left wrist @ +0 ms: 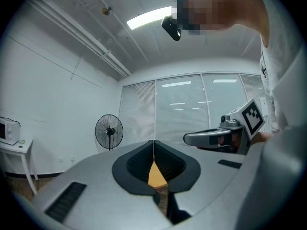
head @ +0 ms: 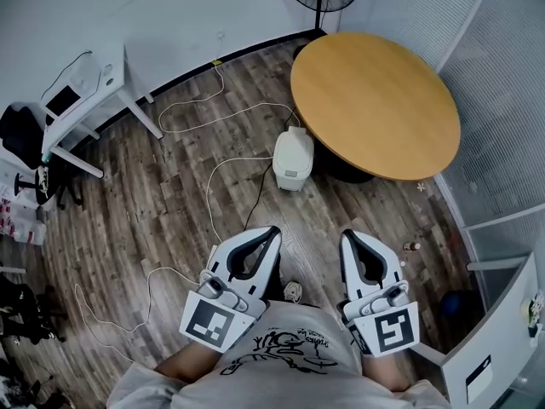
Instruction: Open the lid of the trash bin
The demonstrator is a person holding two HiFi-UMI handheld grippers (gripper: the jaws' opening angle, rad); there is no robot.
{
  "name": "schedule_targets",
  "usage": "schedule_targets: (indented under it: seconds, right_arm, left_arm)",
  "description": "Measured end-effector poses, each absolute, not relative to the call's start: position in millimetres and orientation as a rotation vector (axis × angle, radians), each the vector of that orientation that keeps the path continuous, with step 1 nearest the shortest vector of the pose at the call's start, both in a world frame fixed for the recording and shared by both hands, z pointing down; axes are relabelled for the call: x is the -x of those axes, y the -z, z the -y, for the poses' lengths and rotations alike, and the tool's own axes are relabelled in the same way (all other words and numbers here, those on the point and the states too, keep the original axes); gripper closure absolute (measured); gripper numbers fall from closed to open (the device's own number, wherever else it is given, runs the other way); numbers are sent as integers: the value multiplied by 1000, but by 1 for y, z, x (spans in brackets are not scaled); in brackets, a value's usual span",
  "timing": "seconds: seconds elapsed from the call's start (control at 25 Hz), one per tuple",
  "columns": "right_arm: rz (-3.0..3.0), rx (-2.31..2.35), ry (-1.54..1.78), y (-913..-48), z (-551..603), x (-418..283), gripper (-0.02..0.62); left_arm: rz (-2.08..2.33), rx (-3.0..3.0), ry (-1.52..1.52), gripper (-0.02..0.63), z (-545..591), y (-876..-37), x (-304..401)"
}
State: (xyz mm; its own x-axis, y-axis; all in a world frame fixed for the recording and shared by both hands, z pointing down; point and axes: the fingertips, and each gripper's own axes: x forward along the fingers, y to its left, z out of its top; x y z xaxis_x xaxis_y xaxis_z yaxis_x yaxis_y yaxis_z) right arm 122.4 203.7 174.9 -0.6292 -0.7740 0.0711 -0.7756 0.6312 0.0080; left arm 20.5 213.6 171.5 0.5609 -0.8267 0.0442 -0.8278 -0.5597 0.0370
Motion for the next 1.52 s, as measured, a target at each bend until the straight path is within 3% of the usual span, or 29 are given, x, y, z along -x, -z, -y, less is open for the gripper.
schedule_targets:
  seconds: [1.52]
  right_arm:
    - [2732,-1359,-42,-166,101,3,588]
  left_arm:
    - [1354,-2741,-51,586,91,-171,105]
